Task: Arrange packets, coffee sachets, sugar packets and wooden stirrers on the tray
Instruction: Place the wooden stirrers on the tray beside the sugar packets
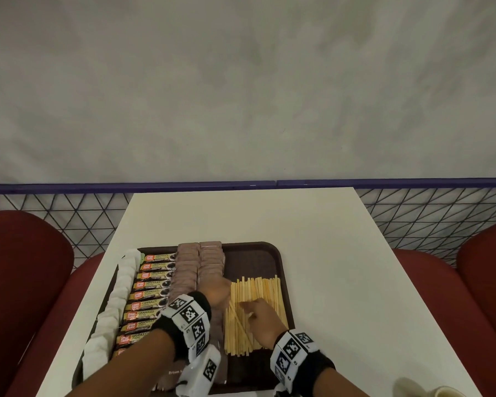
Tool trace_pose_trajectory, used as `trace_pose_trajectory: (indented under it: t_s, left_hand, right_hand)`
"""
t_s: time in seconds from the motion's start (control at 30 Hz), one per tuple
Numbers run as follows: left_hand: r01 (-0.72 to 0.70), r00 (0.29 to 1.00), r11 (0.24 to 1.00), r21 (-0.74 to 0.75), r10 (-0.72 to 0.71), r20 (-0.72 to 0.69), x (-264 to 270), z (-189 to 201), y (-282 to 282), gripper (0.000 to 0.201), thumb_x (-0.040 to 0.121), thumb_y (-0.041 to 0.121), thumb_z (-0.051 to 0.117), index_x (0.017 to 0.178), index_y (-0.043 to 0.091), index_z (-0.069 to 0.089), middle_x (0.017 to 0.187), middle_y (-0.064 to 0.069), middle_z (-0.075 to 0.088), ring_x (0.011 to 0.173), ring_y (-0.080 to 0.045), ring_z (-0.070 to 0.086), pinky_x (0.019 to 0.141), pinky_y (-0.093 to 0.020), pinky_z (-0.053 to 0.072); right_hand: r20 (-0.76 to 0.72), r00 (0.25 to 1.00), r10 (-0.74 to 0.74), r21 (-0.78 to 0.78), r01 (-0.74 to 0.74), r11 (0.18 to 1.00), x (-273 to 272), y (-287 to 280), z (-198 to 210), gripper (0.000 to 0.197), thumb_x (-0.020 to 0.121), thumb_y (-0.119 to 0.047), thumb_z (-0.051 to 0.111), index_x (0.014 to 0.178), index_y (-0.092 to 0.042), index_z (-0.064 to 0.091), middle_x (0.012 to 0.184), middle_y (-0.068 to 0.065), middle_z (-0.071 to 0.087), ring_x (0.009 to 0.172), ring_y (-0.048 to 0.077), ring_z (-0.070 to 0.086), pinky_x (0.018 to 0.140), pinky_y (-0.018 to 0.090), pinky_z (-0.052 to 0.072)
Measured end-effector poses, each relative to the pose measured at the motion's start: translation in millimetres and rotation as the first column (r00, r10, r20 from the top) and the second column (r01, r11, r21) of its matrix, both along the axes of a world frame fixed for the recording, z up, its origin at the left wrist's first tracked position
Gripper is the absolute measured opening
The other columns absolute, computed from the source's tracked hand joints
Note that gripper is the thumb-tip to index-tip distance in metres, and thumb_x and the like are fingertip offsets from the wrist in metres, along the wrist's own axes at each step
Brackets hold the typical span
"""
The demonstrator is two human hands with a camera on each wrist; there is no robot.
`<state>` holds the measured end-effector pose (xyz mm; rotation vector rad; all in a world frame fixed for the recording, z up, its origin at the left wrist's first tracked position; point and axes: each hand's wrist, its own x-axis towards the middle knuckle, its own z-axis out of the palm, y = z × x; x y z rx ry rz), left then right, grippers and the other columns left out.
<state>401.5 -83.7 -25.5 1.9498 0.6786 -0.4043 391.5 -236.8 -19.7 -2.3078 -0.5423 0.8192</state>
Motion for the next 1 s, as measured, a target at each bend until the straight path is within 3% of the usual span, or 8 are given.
trace_pose_trajectory:
  t_s: [0.07, 0.17, 0.27, 0.47, 0.63, 0.77, 0.9, 1.0]
  left_hand:
    - [0.097, 0.995, 0.987, 0.131, -0.1, 0.021, 3, 12, 0, 0.024, 0.092, 0.001, 0.043, 0.099, 0.003, 0.066, 0.103, -0.006, 0.062, 0.1, -0.02, 0.057, 0.099, -0.03, 0.042]
    - [0.199, 0.974, 0.943, 0.267, -0.221, 0.054, 8, 19, -1, 0.037, 0.094, 0.001, 0.041, 0.129, 0.007, 0.054, 0.133, -0.009, 0.055, 0.125, -0.021, 0.049, 0.109, -0.03, 0.035]
    - [0.344, 0.926, 0.857, 0.384, -0.377, 0.013, 14, 23, -3, 0.043, 0.095, 0.001, 0.037, 0.134, 0.014, 0.049, 0.138, -0.005, 0.051, 0.128, -0.019, 0.047, 0.109, -0.027, 0.035]
    - [0.579, 0.801, 0.641, 0.504, -0.562, -0.206, 29, 28, -5, 0.052, 0.092, -0.007, 0.037, 0.142, 0.01, 0.037, 0.147, -0.01, 0.039, 0.136, -0.023, 0.037, 0.112, -0.028, 0.029]
    - [0.636, 0.755, 0.577, 0.512, -0.601, -0.261, 33, 30, -1, 0.052, 0.093, -0.005, 0.038, 0.143, 0.01, 0.035, 0.149, -0.009, 0.037, 0.137, -0.022, 0.035, 0.113, -0.025, 0.025]
    - [0.655, 0.739, 0.546, 0.522, -0.607, -0.291, 32, 28, 1, 0.054, 0.093, -0.005, 0.038, 0.143, 0.013, 0.035, 0.148, -0.009, 0.038, 0.136, -0.022, 0.038, 0.112, -0.028, 0.029]
    - [0.704, 0.694, 0.483, 0.521, -0.626, -0.356, 31, 29, -6, 0.056, 0.095, -0.003, 0.035, 0.146, 0.016, 0.029, 0.151, -0.01, 0.033, 0.137, -0.024, 0.036, 0.112, -0.03, 0.031]
    - [0.741, 0.652, 0.425, 0.52, -0.64, -0.407, 32, 32, -11, 0.056, 0.095, -0.003, 0.035, 0.147, 0.016, 0.026, 0.151, -0.01, 0.032, 0.137, -0.024, 0.034, 0.11, -0.029, 0.029]
  right_hand:
    - [0.024, 0.999, 0.046, -0.002, -0.046, 0.999, -4, -4, 0, 0.049, 0.094, 0.005, 0.031, 0.139, -0.011, 0.041, 0.136, 0.009, 0.043, 0.127, 0.02, 0.043, 0.1, 0.016, 0.032]
    - [0.08, 0.994, 0.071, 0.029, -0.074, 0.997, -11, -9, 3, 0.048, 0.094, 0.006, 0.032, 0.136, -0.01, 0.045, 0.134, 0.009, 0.046, 0.124, 0.021, 0.045, 0.094, 0.013, 0.031]
    - [0.14, 0.987, 0.076, 0.055, -0.084, 0.995, -14, -15, 6, 0.049, 0.089, 0.012, 0.032, 0.125, -0.01, 0.057, 0.126, 0.009, 0.053, 0.12, 0.019, 0.048, 0.093, 0.012, 0.034]
    - [0.162, 0.933, 0.32, -0.101, -0.307, 0.946, -41, -27, -3, 0.052, 0.083, 0.014, 0.041, 0.129, -0.009, 0.053, 0.133, 0.011, 0.044, 0.127, 0.025, 0.039, 0.108, 0.032, 0.036]
    - [0.218, 0.918, 0.331, 0.005, -0.341, 0.94, -50, -26, -3, 0.048, 0.086, 0.01, 0.042, 0.13, -0.008, 0.052, 0.136, 0.011, 0.043, 0.128, 0.025, 0.04, 0.103, 0.011, 0.02]
    - [0.158, 0.915, 0.372, -0.013, -0.375, 0.927, -53, -26, -5, 0.04, 0.092, 0.008, 0.036, 0.129, 0.001, 0.051, 0.139, 0.018, 0.042, 0.132, 0.027, 0.036, 0.099, 0.009, 0.011]
    - [0.059, 0.908, 0.414, -0.08, -0.409, 0.909, -56, -23, -6, 0.038, 0.092, -0.001, 0.043, 0.129, -0.002, 0.049, 0.138, 0.019, 0.038, 0.126, 0.031, 0.039, 0.101, 0.028, 0.031]
    - [0.084, 0.905, 0.417, -0.115, -0.406, 0.906, -57, -26, -3, 0.04, 0.09, -0.004, 0.047, 0.129, -0.005, 0.049, 0.135, 0.016, 0.038, 0.123, 0.031, 0.039, 0.098, 0.033, 0.034]
